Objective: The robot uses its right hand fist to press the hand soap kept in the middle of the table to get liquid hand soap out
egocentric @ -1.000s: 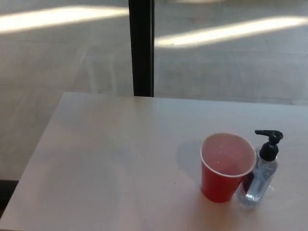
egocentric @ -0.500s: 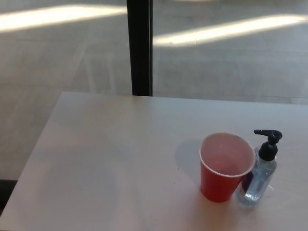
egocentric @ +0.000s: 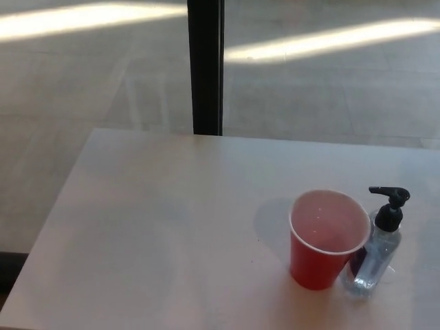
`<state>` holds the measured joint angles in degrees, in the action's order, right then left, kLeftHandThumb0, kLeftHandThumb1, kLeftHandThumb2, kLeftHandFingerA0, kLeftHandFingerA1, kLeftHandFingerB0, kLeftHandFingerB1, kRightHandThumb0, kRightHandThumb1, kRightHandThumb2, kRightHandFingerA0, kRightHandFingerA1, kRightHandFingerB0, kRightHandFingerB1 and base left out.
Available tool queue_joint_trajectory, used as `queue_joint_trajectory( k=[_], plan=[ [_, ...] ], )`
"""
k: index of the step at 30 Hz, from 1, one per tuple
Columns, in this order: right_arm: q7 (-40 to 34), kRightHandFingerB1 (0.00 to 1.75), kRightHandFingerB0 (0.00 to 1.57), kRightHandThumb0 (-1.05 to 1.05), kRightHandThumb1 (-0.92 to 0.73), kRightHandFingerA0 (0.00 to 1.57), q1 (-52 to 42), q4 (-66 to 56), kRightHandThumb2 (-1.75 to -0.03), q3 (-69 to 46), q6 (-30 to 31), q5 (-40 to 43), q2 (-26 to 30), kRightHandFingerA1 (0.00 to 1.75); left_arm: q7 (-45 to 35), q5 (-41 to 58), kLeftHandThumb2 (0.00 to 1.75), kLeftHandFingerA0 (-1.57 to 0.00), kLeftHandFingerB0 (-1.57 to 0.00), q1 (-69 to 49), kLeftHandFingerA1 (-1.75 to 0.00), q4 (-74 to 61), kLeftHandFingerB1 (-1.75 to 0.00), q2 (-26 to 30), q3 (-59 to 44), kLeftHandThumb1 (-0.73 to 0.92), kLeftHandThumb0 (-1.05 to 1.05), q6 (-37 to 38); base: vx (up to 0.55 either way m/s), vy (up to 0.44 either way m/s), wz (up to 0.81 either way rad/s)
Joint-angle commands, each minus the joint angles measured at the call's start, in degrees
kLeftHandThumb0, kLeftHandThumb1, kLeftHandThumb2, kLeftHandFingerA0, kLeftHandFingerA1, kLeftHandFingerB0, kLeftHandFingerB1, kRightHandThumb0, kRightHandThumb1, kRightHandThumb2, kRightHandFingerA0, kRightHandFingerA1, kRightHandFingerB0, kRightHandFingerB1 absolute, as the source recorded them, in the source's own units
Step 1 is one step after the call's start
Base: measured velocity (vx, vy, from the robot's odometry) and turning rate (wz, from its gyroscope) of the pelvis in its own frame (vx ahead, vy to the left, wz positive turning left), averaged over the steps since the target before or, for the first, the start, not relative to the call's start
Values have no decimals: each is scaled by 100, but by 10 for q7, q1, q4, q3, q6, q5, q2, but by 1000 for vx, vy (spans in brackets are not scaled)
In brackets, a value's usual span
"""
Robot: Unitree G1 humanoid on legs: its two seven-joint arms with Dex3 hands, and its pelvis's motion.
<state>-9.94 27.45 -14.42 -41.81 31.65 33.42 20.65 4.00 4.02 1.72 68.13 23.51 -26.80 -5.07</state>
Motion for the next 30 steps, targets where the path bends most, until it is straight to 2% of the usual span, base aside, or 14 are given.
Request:
queue_joint_trajectory(
  k=[1,4,6,7,9,10,12,14,19,21,23,28,29,30],
  plan=[
    [79,161,61,-11,-64,98,8,-42,-125,99,61,49,23,175,20,17,61,-74,-55,7,-58,17,-47,29,-9,72,-47,32,0,0,0],
    [87,162,70,-15,-52,102,-1,-47,-131,149,62,35,21,175,19,20,61,-72,-55,9,-57,19,-47,30,-8,73,-47,33,0,0,0],
    [87,162,70,-15,-52,102,-3,-48,-131,156,61,36,23,175,18,22,61,-72,-55,9,-57,21,-47,30,-7,73,-47,35,0,0,0],
    [109,157,70,-20,-56,102,-13,-44,-124,188,61,34,16,175,25,22,61,-78,-57,11,-62,22,-49,30,-6,72,-47,33,0,0,0],
    [105,156,72,-20,-55,103,-19,-42,-127,207,58,24,13,175,16,27,62,-75,-57,8,-63,19,-50,30,-8,73,-46,38,0,0,0],
    [112,144,78,-20,-59,102,-31,-41,-118,214,52,22,8,175,20,27,61,-74,-56,7,-60,20,-50,30,-8,72,-47,34,0,0,0],
    [115,144,78,-20,-59,102,-37,-40,-118,218,47,23,7,175,22,29,61,-74,-56,6,-60,20,-50,31,-7,72,-47,32,0,0,0],
    [123,137,79,-21,-62,105,-51,-35,-113,222,47,30,-2,175,22,26,61,-73,-55,2,-59,22,-49,30,-4,73,-48,35,0,0,0],
    [138,143,75,-21,-63,102,-79,-41,-113,238,55,28,-1,175,22,23,62,-76,-65,-3,-63,23,-57,30,2,74,-48,43,0,0,0],
    [140,143,75,-21,-63,102,-82,-41,-113,240,54,28,-1,175,24,23,62,-76,-65,-3,-63,23,-57,30,4,74,-48,42,0,0,0],
    [160,146,77,-21,-63,103,-91,-36,-115,254,46,23,2,175,20,28,62,-73,-57,0,-58,32,-49,31,1,74,-47,43,0,0,0],
    [177,152,76,-24,-62,101,-97,-23,-114,270,34,13,-1,175,25,28,62,-74,-58,-1,-61,30,-52,30,2,74,-48,39,0,0,0],
    [179,165,67,-24,-61,104,-94,-19,-111,273,31,11,-2,175,20,35,62,-72,-57,0,-60,31,-51,29,-4,74,-48,40,0,0,0],
    [180,165,67,-24,-61,104,-94,-17,-111,272,30,10,-1,175,20,36,62,-72,-57,1,-60,31,-51,29,-4,74,-48,39,0,0,0]
  ],
)
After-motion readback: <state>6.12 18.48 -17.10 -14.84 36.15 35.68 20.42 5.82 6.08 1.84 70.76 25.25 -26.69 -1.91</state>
